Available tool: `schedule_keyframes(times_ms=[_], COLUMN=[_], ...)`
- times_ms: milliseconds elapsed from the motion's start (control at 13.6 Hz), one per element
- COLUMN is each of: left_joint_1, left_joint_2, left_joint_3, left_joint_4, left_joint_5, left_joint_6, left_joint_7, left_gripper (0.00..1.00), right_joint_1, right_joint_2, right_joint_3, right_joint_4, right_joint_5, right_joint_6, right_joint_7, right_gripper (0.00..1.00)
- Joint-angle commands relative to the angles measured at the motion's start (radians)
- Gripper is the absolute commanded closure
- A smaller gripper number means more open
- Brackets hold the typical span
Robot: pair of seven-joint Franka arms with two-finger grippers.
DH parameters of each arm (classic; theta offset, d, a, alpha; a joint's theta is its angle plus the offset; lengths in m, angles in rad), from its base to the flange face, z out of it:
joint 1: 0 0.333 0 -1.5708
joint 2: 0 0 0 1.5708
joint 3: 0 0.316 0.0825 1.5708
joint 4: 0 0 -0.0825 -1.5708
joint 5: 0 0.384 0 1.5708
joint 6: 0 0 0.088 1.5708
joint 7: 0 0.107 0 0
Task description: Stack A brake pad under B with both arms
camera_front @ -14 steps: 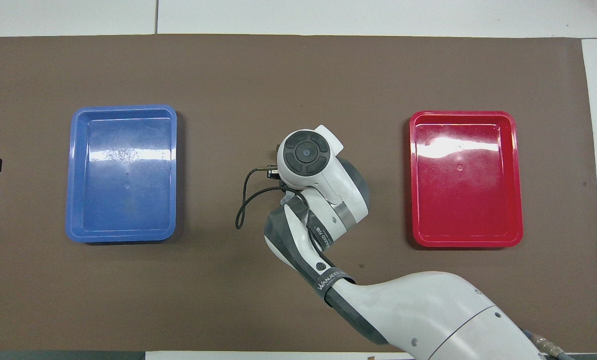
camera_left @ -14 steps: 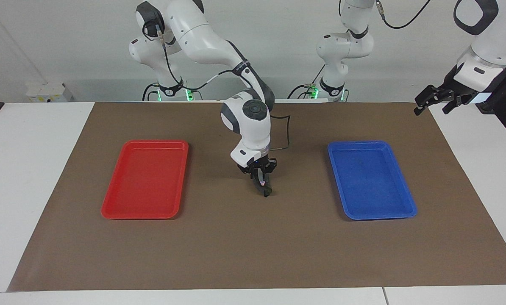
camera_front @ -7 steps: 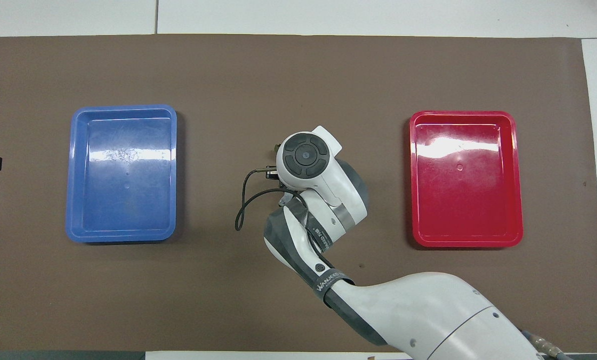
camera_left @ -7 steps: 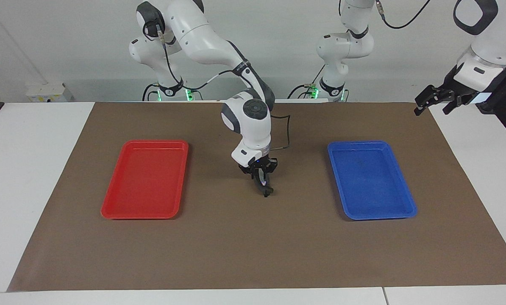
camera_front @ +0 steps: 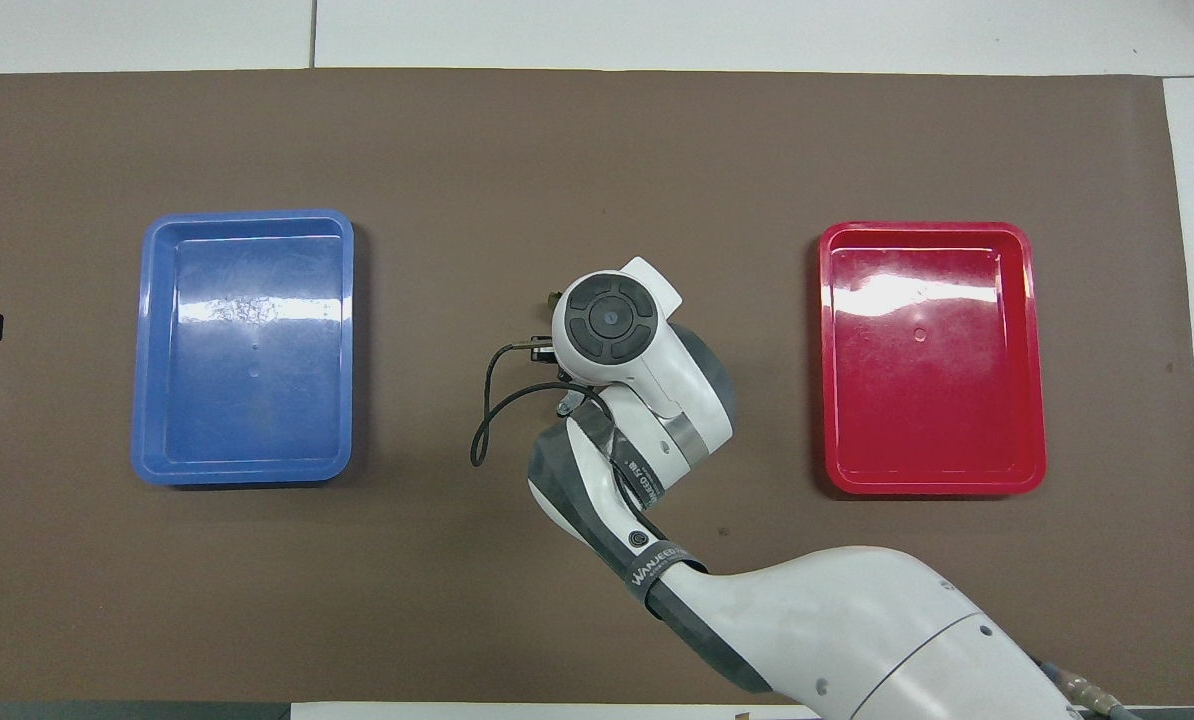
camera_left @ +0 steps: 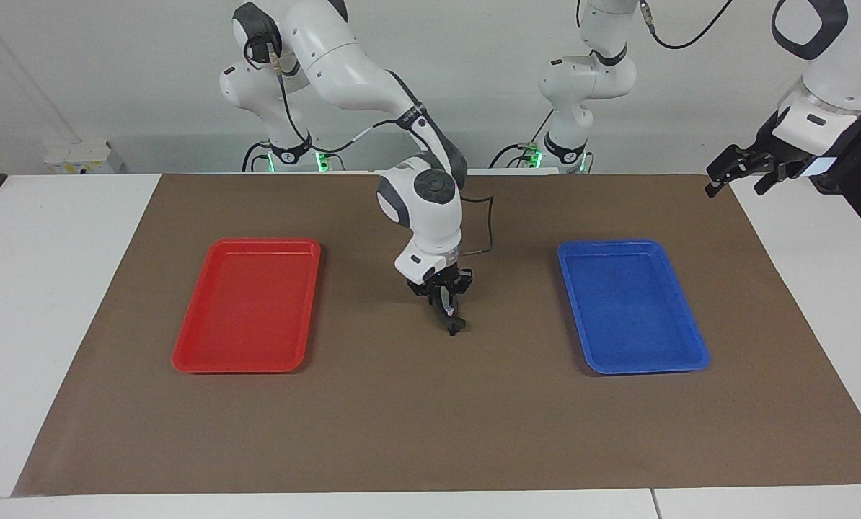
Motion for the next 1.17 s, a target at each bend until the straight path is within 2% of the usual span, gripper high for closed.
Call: schedule_keyframes(times_ms=[0, 73, 147, 220, 660, 1099], left_joint_1=[0.006, 0.004, 0.006, 0.006, 0.004, 0.006], left_joint_2=[-0.007, -0.007, -0.007, -0.007, -0.007, -0.007], left_joint_3=[-0.004, -0.004, -0.004, -0.004, -0.004, -0.004], left_joint_4=[-0.010, -0.010, -0.010, -0.010, -0.010, -0.010], left_joint_5=[0.013, 0.013, 0.013, 0.013, 0.013, 0.013], left_joint_6=[0.011, 0.011, 0.011, 0.011, 0.011, 0.011], left_joint_7=[0.004, 0.004, 0.004, 0.004, 0.004, 0.004], left_gripper=[0.00, 0.00, 0.00, 0.00, 0.00, 0.00], right_joint_1=[-0.003, -0.003, -0.003, -0.003, -0.007, -0.089], right_joint_2=[-0.021, -0.022, -0.022, -0.022, -0.030, -0.128], right_joint_3=[0.004, 0.004, 0.004, 0.004, 0.001, -0.008], right_joint_4=[-0.057, -0.063, -0.063, -0.062, 0.007, 0.006], right_joint_5=[0.002, 0.002, 0.002, 0.002, -0.009, -0.013], right_joint_6=[0.067, 0.076, 0.079, 0.078, 0.016, -0.049], right_joint_7=[-0.019, -0.019, -0.019, -0.019, -0.010, -0.018], right_gripper=[0.57, 0.47, 0.12, 0.00, 0.00, 0.00])
